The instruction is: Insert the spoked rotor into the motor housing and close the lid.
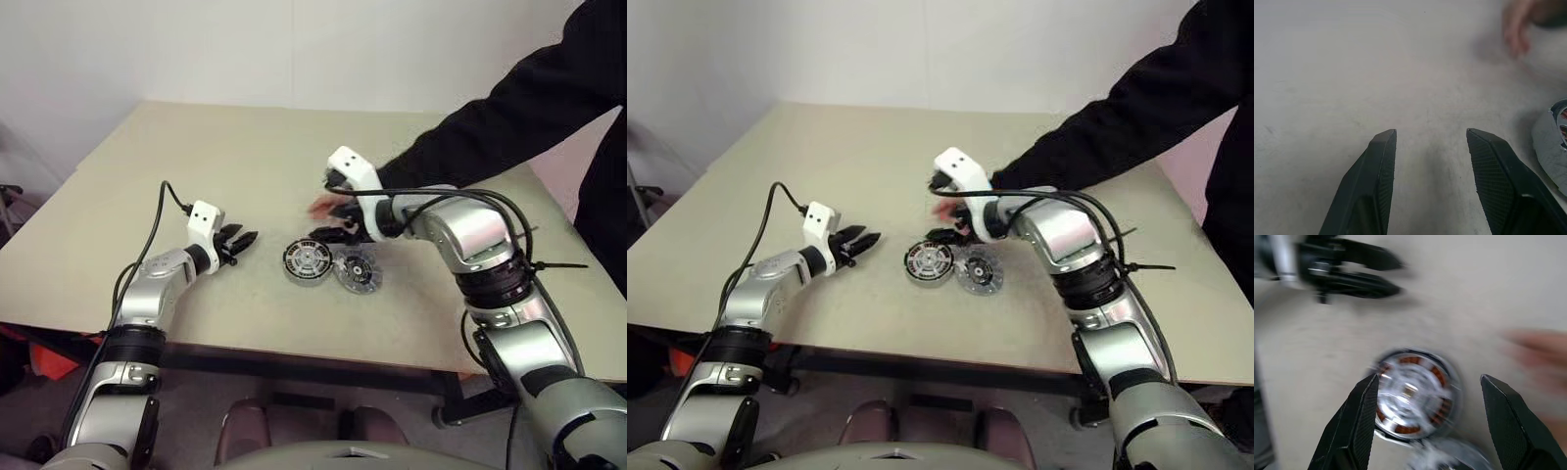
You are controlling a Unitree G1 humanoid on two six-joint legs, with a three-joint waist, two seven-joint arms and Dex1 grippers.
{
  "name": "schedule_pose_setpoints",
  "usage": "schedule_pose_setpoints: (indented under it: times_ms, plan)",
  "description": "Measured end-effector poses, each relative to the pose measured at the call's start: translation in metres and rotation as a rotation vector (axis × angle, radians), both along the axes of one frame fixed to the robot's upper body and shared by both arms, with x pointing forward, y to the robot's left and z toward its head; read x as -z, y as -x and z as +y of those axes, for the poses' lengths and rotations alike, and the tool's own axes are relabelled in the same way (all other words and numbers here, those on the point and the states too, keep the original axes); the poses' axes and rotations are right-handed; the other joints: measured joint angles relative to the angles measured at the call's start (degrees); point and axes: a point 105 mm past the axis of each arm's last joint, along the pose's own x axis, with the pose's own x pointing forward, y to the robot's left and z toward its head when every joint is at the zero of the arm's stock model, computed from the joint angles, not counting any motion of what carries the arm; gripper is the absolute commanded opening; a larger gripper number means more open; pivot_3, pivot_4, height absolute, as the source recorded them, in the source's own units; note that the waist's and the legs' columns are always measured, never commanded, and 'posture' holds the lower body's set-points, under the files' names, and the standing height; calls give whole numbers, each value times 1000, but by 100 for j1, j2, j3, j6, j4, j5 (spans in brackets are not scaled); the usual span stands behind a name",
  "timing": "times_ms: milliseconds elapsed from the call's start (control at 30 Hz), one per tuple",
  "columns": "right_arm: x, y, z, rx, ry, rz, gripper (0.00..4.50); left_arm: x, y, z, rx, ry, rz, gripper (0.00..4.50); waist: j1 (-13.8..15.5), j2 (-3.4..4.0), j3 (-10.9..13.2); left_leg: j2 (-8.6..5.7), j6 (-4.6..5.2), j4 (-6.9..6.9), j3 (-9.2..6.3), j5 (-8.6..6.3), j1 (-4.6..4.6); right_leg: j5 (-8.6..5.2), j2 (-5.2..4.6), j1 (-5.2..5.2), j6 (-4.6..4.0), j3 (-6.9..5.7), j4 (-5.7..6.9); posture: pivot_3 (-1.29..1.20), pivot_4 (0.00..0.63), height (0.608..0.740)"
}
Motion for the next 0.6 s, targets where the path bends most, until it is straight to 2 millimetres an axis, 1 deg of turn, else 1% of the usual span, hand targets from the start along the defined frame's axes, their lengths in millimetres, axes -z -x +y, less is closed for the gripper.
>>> schedule_pose_setpoints:
  times_ms: [33, 67, 133, 200, 300, 467, 600]
  plan:
    - [2, 0, -1, 2, -5, 2, 3693, 1, 0, 0, -1, 0, 4, 2437, -1, 1, 0, 0, -1, -1, 0, 0, 2, 0, 0, 0, 0, 0, 2, 0, 0, 740]
    - [6, -1, -8, 30, 3, -5, 3693, 0, -2, -1, 4, 3, 3, 2437, -1, 0, 0, 1, -2, -1, 0, 1, 3, 0, 1, 0, 0, -1, 4, 0, 0, 740]
    - [17, -2, -27, 102, 22, 10, 3693, -1, -2, 0, 6, 3, 2, 2437, 9, 0, 0, -3, -3, 1, 0, 2, 2, 0, -2, 2, 0, 1, 3, 0, 0, 740]
    - [24, -2, -43, 169, 21, 30, 3693, 2, -3, 2, 4, 0, 14, 2437, 6, 0, 0, -5, -2, 2, 1, 2, 1, 0, -3, 2, 0, 3, 3, 0, 0, 740]
    - [25, -2, -56, 233, 9, 27, 3693, 3, -5, 1, 13, 1, 21, 2437, 2, 1, 0, -2, -3, 1, 1, 2, 3, 0, 0, 1, 0, 2, 5, 0, 0, 740]
    - [20, 0, -55, 238, 3, 4, 3693, -4, -9, -4, 37, -7, 1, 2437, -22, 1, 0, -2, -4, 1, 1, 3, 4, 0, 0, 1, 0, 2, 8, 0, 0, 740]
    - [19, 1, -53, 230, -5, 5, 3693, -1, -10, -3, 35, -8, 15, 2437, -9, 1, 0, -3, -4, 1, 1, 2, 3, 0, -2, 1, 0, 2, 6, 0, 0, 740]
